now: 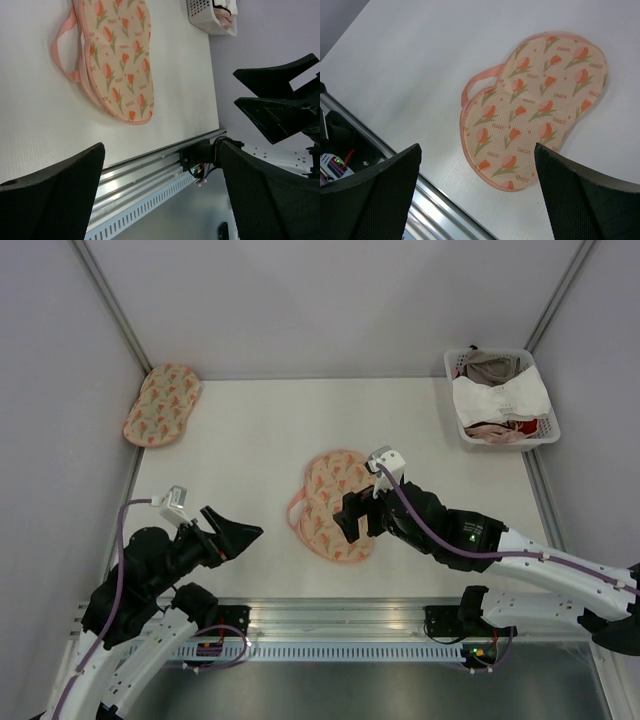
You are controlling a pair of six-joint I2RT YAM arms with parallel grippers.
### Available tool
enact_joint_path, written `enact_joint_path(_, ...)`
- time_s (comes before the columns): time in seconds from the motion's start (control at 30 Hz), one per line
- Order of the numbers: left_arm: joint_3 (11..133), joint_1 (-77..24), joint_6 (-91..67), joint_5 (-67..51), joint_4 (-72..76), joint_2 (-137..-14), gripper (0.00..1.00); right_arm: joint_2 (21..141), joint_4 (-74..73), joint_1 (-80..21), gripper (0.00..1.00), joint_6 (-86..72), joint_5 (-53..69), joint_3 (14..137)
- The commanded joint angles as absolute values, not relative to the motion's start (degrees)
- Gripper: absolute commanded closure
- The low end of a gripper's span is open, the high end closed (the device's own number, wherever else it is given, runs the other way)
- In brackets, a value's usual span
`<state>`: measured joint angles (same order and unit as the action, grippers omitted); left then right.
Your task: Unzip the laundry bag and remove the bra
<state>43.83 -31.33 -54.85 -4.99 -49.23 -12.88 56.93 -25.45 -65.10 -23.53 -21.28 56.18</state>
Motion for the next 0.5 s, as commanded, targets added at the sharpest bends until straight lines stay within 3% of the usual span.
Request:
enact_joint_path(0.0, 42.01, -31.38, -50.02, -11.51, -41.06, -16.77, 0.0, 55.38, -33.48, -65.3, 0.02, -31.19, -25.22, 58.19)
enact_joint_path(0.23, 41.58, -31.38, -44.56, -12.21, -36.49, -20.65, 0.0, 42.73, -30.85, -65.3, 0.02, -34.1, -26.37, 56.86)
enact_joint_path(0.47, 41.22, -31.38, -41.23, -12.04, -33.66, -24.86, 0.0, 41.3, -29.44, -65.21, 0.02, -33.22, -25.93, 57.04)
